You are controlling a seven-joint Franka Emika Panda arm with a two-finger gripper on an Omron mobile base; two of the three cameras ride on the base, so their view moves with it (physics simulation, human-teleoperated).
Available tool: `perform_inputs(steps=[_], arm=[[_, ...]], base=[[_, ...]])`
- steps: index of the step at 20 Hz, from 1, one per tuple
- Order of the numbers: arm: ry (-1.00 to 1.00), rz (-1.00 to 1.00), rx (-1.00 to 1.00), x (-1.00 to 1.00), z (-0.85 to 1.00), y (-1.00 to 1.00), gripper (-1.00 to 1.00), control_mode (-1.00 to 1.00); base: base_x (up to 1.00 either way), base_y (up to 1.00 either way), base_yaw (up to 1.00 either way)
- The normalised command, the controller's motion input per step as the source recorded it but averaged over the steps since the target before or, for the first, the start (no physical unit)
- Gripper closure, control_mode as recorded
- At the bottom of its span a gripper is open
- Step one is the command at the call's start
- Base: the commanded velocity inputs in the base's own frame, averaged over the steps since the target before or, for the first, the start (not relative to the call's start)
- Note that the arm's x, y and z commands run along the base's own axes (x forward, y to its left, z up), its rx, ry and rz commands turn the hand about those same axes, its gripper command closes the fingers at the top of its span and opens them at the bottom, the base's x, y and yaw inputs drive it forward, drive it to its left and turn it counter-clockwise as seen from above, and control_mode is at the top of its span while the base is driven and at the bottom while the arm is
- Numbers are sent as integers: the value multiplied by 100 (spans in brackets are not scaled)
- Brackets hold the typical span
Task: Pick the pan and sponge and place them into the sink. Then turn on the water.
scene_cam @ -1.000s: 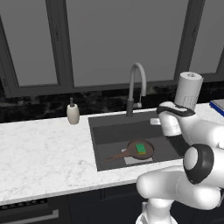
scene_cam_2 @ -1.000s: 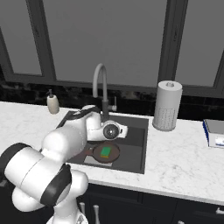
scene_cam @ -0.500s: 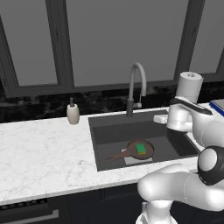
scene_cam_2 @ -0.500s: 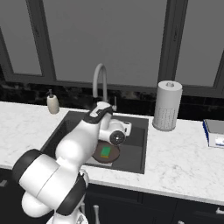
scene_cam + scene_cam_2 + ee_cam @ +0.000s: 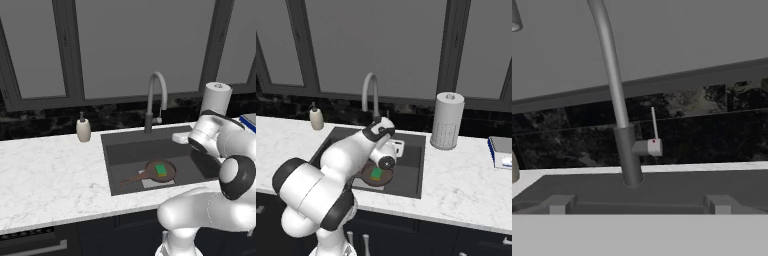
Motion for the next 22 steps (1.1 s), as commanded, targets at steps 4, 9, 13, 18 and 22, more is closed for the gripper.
perform_inputs(steps=[4,9,13,18,22], arm=[[0,1,0,6,0,0,-100,-100],[0,0,0,5,0,0,-100,-100],[0,1,0,11,0,0,-100,-100],[-2,2,0,21,16,-13,-100,-100],[0,7,0,28,0,-21,-100,-100]], base=[[0,0,0],[0,0,0],[0,0,0],[0,0,0],[0,0,0]])
